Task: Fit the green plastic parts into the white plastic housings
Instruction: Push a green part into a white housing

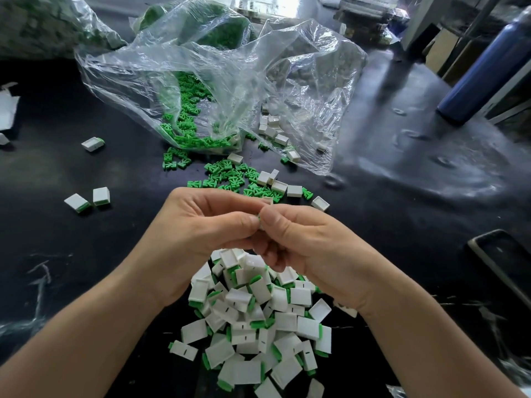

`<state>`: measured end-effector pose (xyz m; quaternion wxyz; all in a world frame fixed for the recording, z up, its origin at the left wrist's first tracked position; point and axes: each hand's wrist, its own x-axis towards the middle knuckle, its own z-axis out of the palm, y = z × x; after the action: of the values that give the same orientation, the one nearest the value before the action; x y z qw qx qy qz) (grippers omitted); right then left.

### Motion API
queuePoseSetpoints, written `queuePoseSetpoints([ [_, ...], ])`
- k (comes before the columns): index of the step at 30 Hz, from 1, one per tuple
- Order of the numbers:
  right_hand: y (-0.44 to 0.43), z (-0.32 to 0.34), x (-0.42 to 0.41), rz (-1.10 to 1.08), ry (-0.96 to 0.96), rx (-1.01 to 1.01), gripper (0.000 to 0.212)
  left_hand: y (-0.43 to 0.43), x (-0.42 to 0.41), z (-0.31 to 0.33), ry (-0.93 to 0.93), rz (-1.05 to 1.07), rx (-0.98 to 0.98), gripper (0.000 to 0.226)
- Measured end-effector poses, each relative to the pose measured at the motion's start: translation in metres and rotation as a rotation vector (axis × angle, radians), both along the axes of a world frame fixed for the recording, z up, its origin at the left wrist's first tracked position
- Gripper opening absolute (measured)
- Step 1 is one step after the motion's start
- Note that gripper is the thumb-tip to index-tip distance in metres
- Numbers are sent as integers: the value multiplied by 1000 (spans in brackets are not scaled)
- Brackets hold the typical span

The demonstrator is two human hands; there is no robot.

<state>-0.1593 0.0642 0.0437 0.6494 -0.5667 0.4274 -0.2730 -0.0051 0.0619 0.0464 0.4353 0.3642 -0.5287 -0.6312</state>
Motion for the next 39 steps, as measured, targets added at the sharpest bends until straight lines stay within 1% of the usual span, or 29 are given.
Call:
queuePoseSetpoints([
  [2, 2, 2, 1, -22, 30, -40, 30, 0, 0, 0, 1, -8, -5, 20],
  [5, 4, 0, 4, -63, 35, -93, 31, 1, -2, -1, 11, -3, -18, 20],
  [8, 5, -4, 7, -94, 19, -141, 34, 2, -4, -3, 19, 53, -8, 20],
  [11, 5, -7, 8, -74, 37, -187, 24, 2, -5, -4, 37, 79, 16, 19],
  [15, 5, -11, 7, -67, 42, -194, 31, 2, -6, -5, 44, 93, 29, 19],
  [23, 5, -15, 10, -106, 47, -208, 30, 3, -7, -6, 47, 112, 44, 19],
  [29, 5, -16, 14, -125, 14, -232, 22, 3, -8, -7, 59, 136, 76, 19],
  [34, 5, -19, 13, -136, 45, -237, 26, 3, -9, -7, 62, 154, 103, 20],
  [39, 5, -16, 13, -128, 26, -237, 30, 1, -7, -7, 49, 144, 97, 21],
])
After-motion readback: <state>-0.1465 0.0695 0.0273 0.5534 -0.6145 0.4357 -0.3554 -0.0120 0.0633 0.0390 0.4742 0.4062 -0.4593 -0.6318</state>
